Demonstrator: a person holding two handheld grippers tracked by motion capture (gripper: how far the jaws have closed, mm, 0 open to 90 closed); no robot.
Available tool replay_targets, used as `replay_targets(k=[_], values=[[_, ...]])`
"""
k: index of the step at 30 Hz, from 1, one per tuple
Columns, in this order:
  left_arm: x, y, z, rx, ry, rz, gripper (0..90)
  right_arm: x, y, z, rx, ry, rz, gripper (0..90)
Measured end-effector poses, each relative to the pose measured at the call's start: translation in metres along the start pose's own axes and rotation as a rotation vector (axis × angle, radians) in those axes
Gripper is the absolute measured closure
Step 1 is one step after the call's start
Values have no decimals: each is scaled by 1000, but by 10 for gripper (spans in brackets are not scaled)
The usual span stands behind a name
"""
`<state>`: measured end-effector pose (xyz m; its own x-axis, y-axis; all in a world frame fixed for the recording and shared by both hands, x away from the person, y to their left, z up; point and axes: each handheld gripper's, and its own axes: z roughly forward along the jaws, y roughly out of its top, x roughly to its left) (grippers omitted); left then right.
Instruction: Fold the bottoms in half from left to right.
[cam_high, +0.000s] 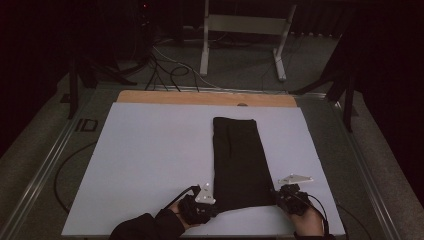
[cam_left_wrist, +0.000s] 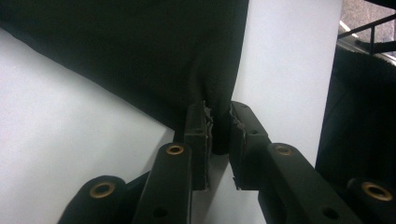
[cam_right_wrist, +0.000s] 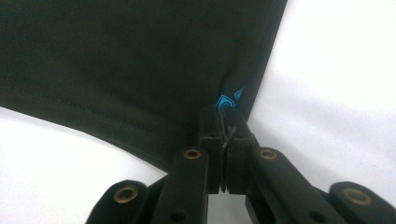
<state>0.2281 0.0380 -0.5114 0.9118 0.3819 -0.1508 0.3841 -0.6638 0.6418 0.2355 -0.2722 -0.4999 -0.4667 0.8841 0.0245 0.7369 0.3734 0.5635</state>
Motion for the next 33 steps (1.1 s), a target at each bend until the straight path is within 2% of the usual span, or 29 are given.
replay_targets(k=[4,6,7,10,12,15,16,17,20,21,22,23,25,29,30,32,33], values=[[0,0,-1,-1,-13,-6,746,0,1,-1,-3,3,-5,873],[-1,0,-3,-10,-26,-2,691,1,2,-2,-8,5,-10,861],[-2,1,-5,-6,-25,0,630,1,4,-6,-32,8,-17,790],[-6,3,-12,-35,-28,32,530,2,8,-12,-71,13,-23,658],[-6,4,-14,-41,-32,35,492,3,11,-15,-94,20,-33,572],[-4,4,-20,-61,-34,25,427,5,15,-17,-120,27,-45,467],[-3,5,-21,-73,-32,16,427,5,15,-17,-120,27,-45,467],[0,5,-24,-83,-28,7,375,5,17,-18,-137,40,-52,402],[3,6,-27,-91,-20,0,285,6,21,-20,-159,63,-46,293],[4,7,-29,-99,-9,-4,285,6,21,-20,-159,63,-46,293],[6,8,-30,-108,0,-13,245,6,24,-21,-174,87,-42,219],[8,9,-31,-115,8,-34,228,6,25,-21,-173,87,-39,189],[10,9,-31,-125,18,-48,225,5,25,-19,-177,96,-33,182],[10,8,-27,-120,25,-48,256,3,25,-15,-171,95,-19,176],[9,8,-25,-116,19,-46,322,2,24,-13,-171,90,-18,200],[4,6,-16,-89,11,-19,391,0,20,-8,-146,77,3,221],[3,5,-14,-77,8,-12,398,-1,18,-6,-135,75,5,235]])
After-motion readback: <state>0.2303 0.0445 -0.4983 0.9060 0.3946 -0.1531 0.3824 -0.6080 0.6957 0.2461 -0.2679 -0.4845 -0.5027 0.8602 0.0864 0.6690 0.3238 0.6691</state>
